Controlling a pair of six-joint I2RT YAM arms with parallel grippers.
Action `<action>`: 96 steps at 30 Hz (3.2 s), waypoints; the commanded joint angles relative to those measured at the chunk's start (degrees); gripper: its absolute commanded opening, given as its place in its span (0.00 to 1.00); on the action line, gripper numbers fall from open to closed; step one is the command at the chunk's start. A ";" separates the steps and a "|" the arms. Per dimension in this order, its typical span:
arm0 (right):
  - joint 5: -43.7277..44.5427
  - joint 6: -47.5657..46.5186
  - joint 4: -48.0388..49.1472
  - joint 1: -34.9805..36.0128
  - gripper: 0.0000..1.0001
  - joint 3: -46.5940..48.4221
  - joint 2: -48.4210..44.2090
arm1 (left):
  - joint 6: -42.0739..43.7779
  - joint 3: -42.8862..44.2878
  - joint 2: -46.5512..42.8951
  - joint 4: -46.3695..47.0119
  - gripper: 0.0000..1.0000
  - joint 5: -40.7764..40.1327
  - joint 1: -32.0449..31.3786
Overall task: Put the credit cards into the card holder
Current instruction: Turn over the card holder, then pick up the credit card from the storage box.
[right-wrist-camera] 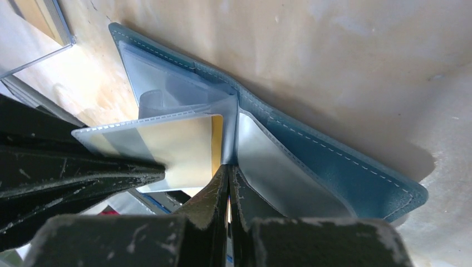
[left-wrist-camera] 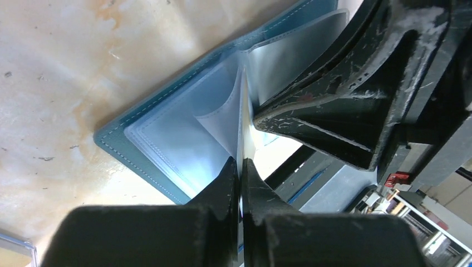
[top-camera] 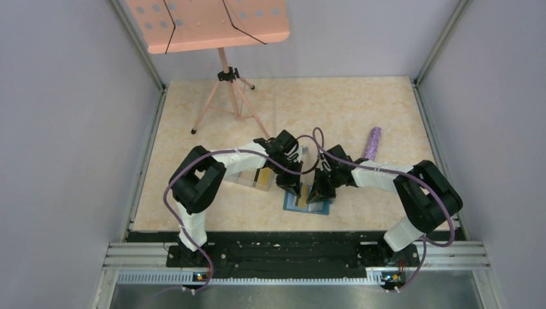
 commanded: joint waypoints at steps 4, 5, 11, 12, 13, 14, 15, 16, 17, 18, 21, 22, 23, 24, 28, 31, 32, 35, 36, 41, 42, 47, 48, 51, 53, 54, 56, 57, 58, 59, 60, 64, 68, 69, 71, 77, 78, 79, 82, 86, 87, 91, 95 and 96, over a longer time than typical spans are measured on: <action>2.53 -0.90 -1.54 1.16 0.00 4.00 -1.57 | 3.16 2.93 -3.59 -8.08 0.00 -5.86 -0.20; 2.28 -0.82 -1.72 1.15 0.01 4.26 -2.28 | 3.42 3.10 -3.93 -9.60 0.00 -6.92 -0.20; 1.59 0.56 -0.74 1.13 0.16 4.71 -7.34 | 4.74 5.30 -5.96 -15.91 0.06 -10.61 0.07; 1.71 0.84 -0.57 1.15 0.18 4.58 -7.99 | 4.86 6.03 -5.73 -16.72 0.10 -10.20 0.07; 1.81 1.21 -0.35 1.23 0.19 4.47 -8.75 | 4.91 6.69 -5.22 -17.13 0.15 -9.26 0.07; 1.89 1.65 -0.18 1.16 0.19 4.33 -9.21 | 4.73 7.16 -4.70 -17.03 0.19 -7.51 0.07; 1.91 2.01 0.02 1.13 0.19 4.23 -9.71 | 4.33 7.45 -4.38 -16.03 0.24 -5.78 0.07; 2.06 2.35 0.18 1.14 0.19 4.11 -10.18 | 3.66 7.40 -4.10 -14.60 0.28 -3.40 0.01; 2.25 2.63 0.20 1.17 0.19 4.08 -10.59 | 2.97 7.02 -3.73 -12.87 0.31 -1.03 -0.01; 2.51 2.78 0.16 1.15 0.19 4.01 -11.18 | 2.04 6.70 -3.49 -11.15 0.33 0.76 -0.02; 3.81 3.66 0.28 1.08 0.20 3.70 -13.25 | 0.27 5.93 -2.30 -6.56 0.39 5.95 -0.02; 4.25 3.91 0.36 1.06 0.20 3.48 -13.95 | -0.27 5.57 -1.86 -4.97 0.40 7.67 -0.10; 4.86 4.03 -0.04 1.06 0.20 3.40 -14.64 | -0.75 5.32 -1.33 -3.66 0.41 8.42 -0.11; 5.85 4.11 -0.72 1.00 0.21 3.27 -15.27 | -1.01 5.16 -0.69 -2.83 0.42 9.47 -0.15; 7.68 4.80 -2.05 0.65 0.22 2.34 -17.25 | -0.42 5.08 1.70 -2.17 0.43 11.20 -0.28; 7.98 4.82 -2.67 0.67 0.23 1.90 -17.86 | 0.09 4.72 1.92 -1.60 0.44 12.50 -0.37; 8.04 4.74 -2.86 0.63 0.23 1.94 -17.92 | 0.76 4.74 1.44 -1.36 0.44 12.93 -0.37; 8.04 4.31 -3.13 0.62 0.28 2.55 -17.90 | 3.04 4.70 -1.66 -0.44 0.44 12.49 -0.10; 8.06 4.14 -3.18 0.62 0.30 2.90 -17.85 | 3.61 4.70 -2.85 -0.15 0.44 12.05 0.08; 7.23 2.92 -3.89 1.48 0.39 6.38 -15.02 | 3.79 2.81 -10.23 3.16 0.44 10.48 3.09; 7.15 2.55 -4.01 1.96 0.41 7.53 -14.01 | 3.71 1.99 -11.85 4.12 0.44 10.82 4.19; 6.83 2.21 -3.40 4.32 0.51 13.78 -7.51 | 0.55 -4.99 -20.20 10.60 0.45 13.97 13.58; 6.71 2.37 -3.17 4.89 0.53 15.29 -5.91 | -0.43 -6.81 -21.68 12.12 0.45 14.76 16.11; 6.52 2.19 -3.08 7.46 0.60 21.72 0.53 | -2.40 -11.46 -26.30 14.07 0.46 15.49 23.35; 5.77 2.33 -3.22 9.01 0.63 25.87 4.93 | -1.92 -13.41 -27.95 12.63 0.46 14.80 27.41; 5.37 2.29 -3.27 9.86 0.64 28.06 7.27 | -1.02 -13.82 -28.40 10.93 0.46 13.98 29.07; 4.89 2.32 -3.63 11.56 0.65 32.27 11.44 | 2.20 -13.16 -28.52 5.71 0.46 10.14 31.15; 4.71 2.46 -4.16 12.33 0.66 34.46 13.62 | 4.45 -11.96 -28.21 1.85 0.46 6.83 31.59; 4.78 2.46 -4.85 13.10 0.66 36.62 15.47 | 6.65 -10.47 -27.54 -1.94 0.46 3.27 31.69; 5.06 2.49 -5.65 13.77 0.66 38.42 17.32 | 9.44 -9.00 -26.71 -5.61 0.46 -1.27 31.71; 5.53 2.56 -6.47 14.37 0.65 40.12 19.33 | 11.19 -7.70 -25.73 -8.26 0.46 -4.08 31.71; 7.17 2.37 -9.39 15.68 0.53 44.82 23.73 | 16.47 -3.80 -21.40 -14.61 0.46 -9.69 31.71; 9.07 1.42 -12.49 16.32 0.39 47.52 25.50 | 18.89 -1.77 -16.66 -16.65 0.45 -9.64 31.62; 9.46 1.00 -13.47 16.47 0.34 47.99 25.71 | 19.23 -1.58 -15.69 -16.67 0.45 -9.57 31.55; 10.20 0.01 -14.94 16.78 0.24 48.44 25.63 | 19.70 -1.47 -13.66 -16.83 0.45 -9.19 31.38; 10.44 -1.59 -16.01 17.50 0.05 47.72 24.93 | 20.07 -2.75 -10.18 -15.57 0.44 -8.27 30.23; 10.35 -1.81 -16.02 17.79 0.04 47.69 24.80 | 19.85 -3.18 -9.79 -15.07 0.44 -7.93 30.03; 10.01 -1.83 -15.97 17.91 0.04 47.58 24.64 | 19.55 -3.68 -9.53 -14.49 0.44 -7.38 29.96; 8.53 -0.41 -13.78 17.83 0.07 46.30 23.70 | 18.41 -5.12 -9.11 -13.21 0.43 -6.75 29.78; 5.39 3.68 -8.99 17.84 0.19 42.94 22.35 | 17.42 -6.87 -9.39 -12.04 0.43 -8.34 29.54; 4.66 4.82 -6.82 17.80 0.22 41.90 21.84 | 17.40 -7.19 -9.44 -12.01 0.43 -9.45 29.39; 1.81 9.16 -0.16 17.78 0.30 38.04 20.30 | 17.57 -8.42 -9.70 -11.90 0.43 -12.61 28.76; 1.07 10.84 2.11 17.82 0.31 36.38 19.79 | 17.50 -10.02 -9.81 -10.98 0.43 -15.20 27.60; 0.83 11.10 2.62 17.79 0.30 35.97 19.72 | 17.30 -10.45 -9.90 -10.65 0.43 -15.69 27.37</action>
